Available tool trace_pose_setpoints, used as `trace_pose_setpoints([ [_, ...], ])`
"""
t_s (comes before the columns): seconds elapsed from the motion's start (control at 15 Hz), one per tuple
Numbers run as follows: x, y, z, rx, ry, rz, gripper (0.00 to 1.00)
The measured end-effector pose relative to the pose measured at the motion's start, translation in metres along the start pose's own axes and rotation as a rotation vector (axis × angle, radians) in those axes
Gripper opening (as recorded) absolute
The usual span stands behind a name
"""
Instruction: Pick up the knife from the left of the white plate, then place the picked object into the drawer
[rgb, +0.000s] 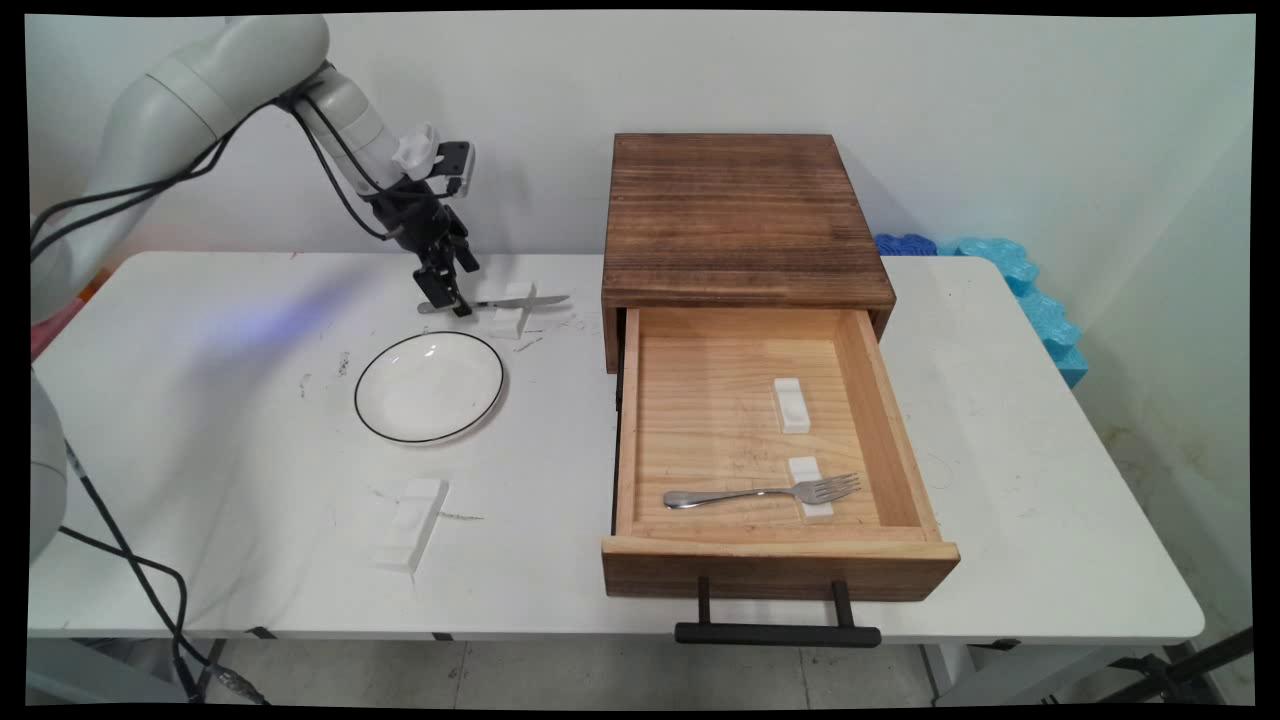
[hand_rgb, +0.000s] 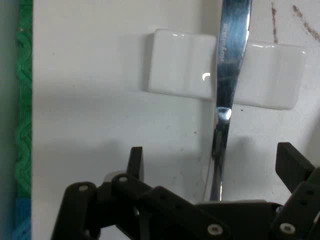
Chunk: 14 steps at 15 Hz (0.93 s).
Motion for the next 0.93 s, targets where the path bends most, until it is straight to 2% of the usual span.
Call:
trace_pose_setpoints([
  [0.4, -0.002, -0.002, 0.012, -0.007, 0.010, 0.026, 1.00],
  [0.47, -0.003, -0.002, 0.014, -0.008, 0.011, 0.030, 0.00],
  [0.93, -0.003, 0.000, 0.019, -0.015, 0.017, 0.051, 0.00],
])
